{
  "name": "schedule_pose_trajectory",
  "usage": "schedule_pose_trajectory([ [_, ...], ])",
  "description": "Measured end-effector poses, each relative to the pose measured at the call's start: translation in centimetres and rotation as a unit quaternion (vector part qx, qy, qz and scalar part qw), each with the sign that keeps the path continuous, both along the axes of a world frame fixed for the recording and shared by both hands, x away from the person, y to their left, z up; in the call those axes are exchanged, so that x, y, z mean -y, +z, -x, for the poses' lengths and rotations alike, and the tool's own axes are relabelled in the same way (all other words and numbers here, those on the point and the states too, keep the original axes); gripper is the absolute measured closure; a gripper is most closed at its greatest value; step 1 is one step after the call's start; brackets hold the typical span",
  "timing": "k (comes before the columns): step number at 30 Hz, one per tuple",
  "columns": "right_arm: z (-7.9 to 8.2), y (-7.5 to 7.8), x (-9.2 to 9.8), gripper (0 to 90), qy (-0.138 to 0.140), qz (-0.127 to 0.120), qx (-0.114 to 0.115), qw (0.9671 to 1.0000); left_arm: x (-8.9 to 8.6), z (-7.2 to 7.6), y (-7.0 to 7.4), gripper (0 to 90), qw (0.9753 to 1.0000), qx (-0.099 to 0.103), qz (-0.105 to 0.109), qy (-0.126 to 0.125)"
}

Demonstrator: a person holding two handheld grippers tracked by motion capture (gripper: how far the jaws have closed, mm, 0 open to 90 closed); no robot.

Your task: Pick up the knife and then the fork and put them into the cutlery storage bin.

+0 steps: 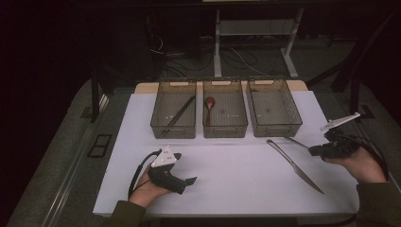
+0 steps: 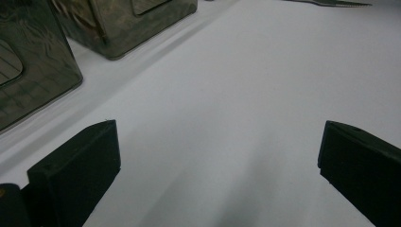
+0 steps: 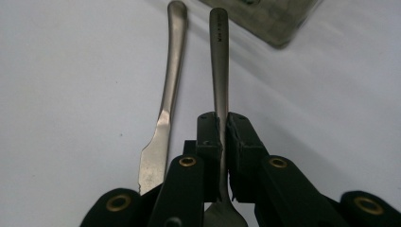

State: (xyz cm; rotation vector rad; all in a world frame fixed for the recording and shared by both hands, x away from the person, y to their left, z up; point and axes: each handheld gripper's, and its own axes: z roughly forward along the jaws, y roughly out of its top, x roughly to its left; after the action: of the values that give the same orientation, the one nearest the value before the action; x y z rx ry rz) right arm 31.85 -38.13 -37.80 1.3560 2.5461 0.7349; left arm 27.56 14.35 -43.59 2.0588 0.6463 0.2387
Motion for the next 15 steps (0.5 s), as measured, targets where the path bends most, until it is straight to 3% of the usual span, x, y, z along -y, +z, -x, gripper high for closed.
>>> schedule_pose_trajectory([
  [8, 0.9, 2.3, 0.9, 82.9, -0.005, -0.038, 0.037, 0.9986, 0.0, 0.0, 0.0, 0.0, 1.0000, 0.000, 0.000, 0.000],
  [15, 0.5, 3.3, 0.6, 82.9, -0.018, -0.054, 0.068, 0.9960, 0.0, -0.1, 0.0, 0.0, 1.0000, -0.001, 0.002, 0.002],
])
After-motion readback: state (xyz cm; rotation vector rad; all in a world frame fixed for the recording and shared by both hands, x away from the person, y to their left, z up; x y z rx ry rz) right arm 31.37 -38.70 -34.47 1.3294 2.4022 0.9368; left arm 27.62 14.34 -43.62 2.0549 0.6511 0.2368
